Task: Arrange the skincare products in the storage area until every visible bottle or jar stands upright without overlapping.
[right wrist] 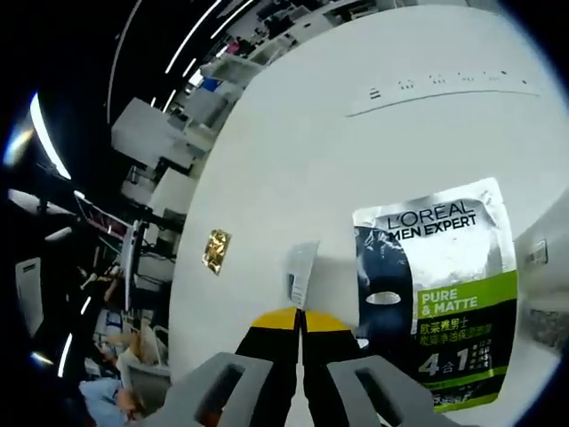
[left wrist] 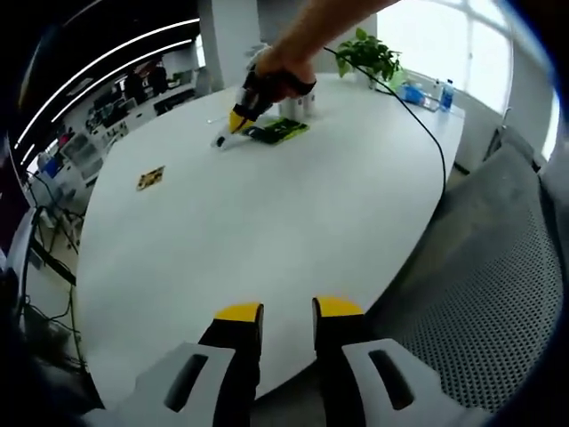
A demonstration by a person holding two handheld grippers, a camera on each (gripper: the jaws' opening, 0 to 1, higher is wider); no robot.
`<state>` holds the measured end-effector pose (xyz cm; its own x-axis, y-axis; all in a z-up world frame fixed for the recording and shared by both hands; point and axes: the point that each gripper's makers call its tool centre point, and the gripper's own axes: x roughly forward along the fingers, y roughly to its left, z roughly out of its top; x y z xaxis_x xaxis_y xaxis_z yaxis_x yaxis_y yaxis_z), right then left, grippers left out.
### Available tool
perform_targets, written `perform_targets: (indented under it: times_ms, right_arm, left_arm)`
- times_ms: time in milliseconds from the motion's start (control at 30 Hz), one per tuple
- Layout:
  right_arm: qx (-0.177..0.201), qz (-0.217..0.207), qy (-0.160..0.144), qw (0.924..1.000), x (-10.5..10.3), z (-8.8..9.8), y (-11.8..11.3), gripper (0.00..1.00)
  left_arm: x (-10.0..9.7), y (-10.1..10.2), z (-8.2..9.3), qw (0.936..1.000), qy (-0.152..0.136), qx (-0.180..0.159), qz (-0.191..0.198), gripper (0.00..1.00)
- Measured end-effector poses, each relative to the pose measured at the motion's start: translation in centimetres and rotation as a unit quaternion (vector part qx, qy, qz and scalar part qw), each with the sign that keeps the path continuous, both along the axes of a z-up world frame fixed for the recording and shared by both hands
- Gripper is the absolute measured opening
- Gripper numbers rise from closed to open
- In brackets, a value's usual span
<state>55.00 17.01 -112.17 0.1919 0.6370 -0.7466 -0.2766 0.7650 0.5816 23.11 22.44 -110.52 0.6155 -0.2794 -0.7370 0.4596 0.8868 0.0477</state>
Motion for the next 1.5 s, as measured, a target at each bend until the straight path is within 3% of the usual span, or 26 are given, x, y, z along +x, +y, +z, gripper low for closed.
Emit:
perform_targets:
  times_ms: [133,500,567,600,633,733,767,833,1067,1167,1233,1300,1367,1433,1500]
  right_arm:
    - [-0.018,0.006,0.0,0.9998,-0.1,-0.6,-0.2,0.0]
    - [-0.059,0.013,-0.06,0.9964,0.9,-0.4,-0.7,0.06]
    - [-0.056,0.008,-0.058,0.9967,0.8,-0.2,-0.8,0.08]
    - [-0.057,0.007,-0.062,0.9964,0.8,0.0,-0.8,0.04]
    - [-0.052,0.017,-0.106,0.9929,1.9,0.6,-0.5,0.0]
    - [-0.04,0.066,-0.128,0.9887,1.7,1.2,1.5,0.0]
    - [-0.071,0.102,-0.125,0.9844,1.3,0.5,1.7,0.0]
    - [-0.102,0.155,-0.15,0.9711,1.2,-0.2,2.4,0.0]
    - [-0.166,0.263,-0.215,0.9256,1.6,-2.1,3.4,0.0]
    - [-0.159,0.254,-0.212,0.9302,2.3,-2.4,3.3,0.0]
    - [-0.158,0.28,-0.22,0.921,2.3,-2.4,3.2,0.0]
    - [-0.164,0.28,-0.215,0.921,2.6,-2.5,2.9,0.0]
    - [-0.172,0.295,-0.216,0.9148,3.0,-2.5,2.6,0.0]
    - [-0.174,0.294,-0.209,0.9163,2.8,-2.3,2.6,0.0]
    - [-0.172,0.298,-0.242,0.9073,3.4,-1.2,3.3,0.0]
  left_arm:
    - [0.0,0.1,-0.1,1.0,0.001,0.001,0.001,0.17]
    - [0.0,0.2,0.0,1.0,-0.002,0.001,0.001,0.16]
    - [0.0,0.2,0.0,1.0,-0.001,0.001,0.001,0.15]
    - [0.0,0.2,0.0,1.0,-0.001,0.001,0.0,0.15]
    - [0.0,0.1,0.0,1.0,-0.002,0.002,0.0,0.15]
    - [0.0,0.2,0.0,1.0,-0.001,0.002,0.0,0.15]
    - [-0.1,0.2,0.0,1.0,-0.001,0.003,-0.001,0.15]
    - [-0.1,0.2,-0.1,1.0,0.001,0.003,-0.001,0.15]
    - [-0.2,0.4,-0.4,0.9999,0.009,0.008,-0.001,0.14]
    - [-0.3,0.5,-0.6,0.9999,0.013,0.011,-0.001,0.14]
    - [-0.3,0.5,-0.6,0.9999,0.013,0.011,-0.001,0.13]
    - [-0.3,0.5,-0.5,0.9999,0.013,0.011,-0.001,0.13]
    - [-0.3,0.5,-0.5,0.9999,0.012,0.011,-0.001,0.13]
    - [-0.3,0.5,-0.5,0.9999,0.011,0.011,-0.001,0.13]
    - [-0.2,0.5,-0.5,0.9999,0.01,0.011,-0.001,0.13]
